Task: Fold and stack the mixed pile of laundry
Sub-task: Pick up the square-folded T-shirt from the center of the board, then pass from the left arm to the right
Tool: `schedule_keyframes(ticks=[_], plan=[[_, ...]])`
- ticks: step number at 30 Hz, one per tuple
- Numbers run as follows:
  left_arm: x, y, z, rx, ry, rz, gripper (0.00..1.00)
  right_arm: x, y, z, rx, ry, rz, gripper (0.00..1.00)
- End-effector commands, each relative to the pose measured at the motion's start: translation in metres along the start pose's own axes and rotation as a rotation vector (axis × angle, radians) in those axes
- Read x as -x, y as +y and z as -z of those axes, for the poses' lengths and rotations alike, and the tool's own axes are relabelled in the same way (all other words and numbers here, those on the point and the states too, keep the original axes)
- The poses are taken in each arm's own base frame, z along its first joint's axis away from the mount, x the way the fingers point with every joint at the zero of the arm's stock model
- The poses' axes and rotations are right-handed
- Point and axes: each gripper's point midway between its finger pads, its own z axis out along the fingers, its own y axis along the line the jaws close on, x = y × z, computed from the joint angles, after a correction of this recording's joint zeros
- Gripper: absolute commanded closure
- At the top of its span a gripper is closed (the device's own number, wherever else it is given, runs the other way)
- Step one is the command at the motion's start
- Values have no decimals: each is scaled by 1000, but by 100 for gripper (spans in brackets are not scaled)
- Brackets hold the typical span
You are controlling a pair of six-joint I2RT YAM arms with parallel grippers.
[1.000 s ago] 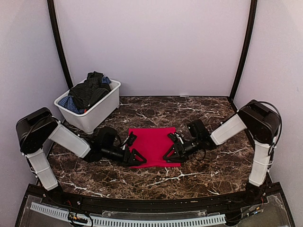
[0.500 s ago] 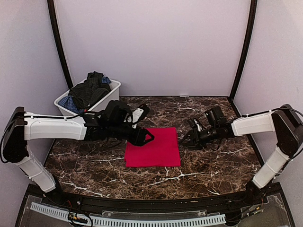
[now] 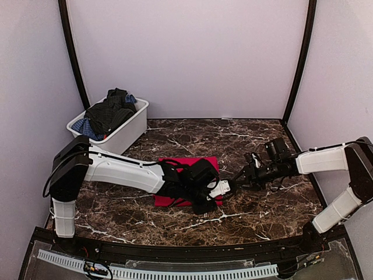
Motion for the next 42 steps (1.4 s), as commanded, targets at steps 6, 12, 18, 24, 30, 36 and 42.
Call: schedule_keyframes(ticks=[6, 12, 18, 24, 30, 36, 42], plan=[[2, 17, -27, 110, 77, -167, 58, -5, -2, 3, 37, -10, -1, 49], [-8, 12, -44, 83, 97, -174, 72, -7, -6, 3, 22, -12, -13, 48], [3, 10, -38, 58, 45, -124, 97, -10, -5, -3, 78, -11, -49, 40], [38, 18, -10, 15, -105, -18, 100, -12, 1, -8, 145, 3, -90, 36], [51, 25, 8, 14, -169, 10, 100, -11, 4, -20, 172, 29, -93, 32], [57, 23, 15, 1, -195, 20, 100, -13, 10, -43, 209, 84, -102, 30], [55, 20, 17, -12, -196, 18, 100, -5, 21, -55, 241, 87, -96, 29]])
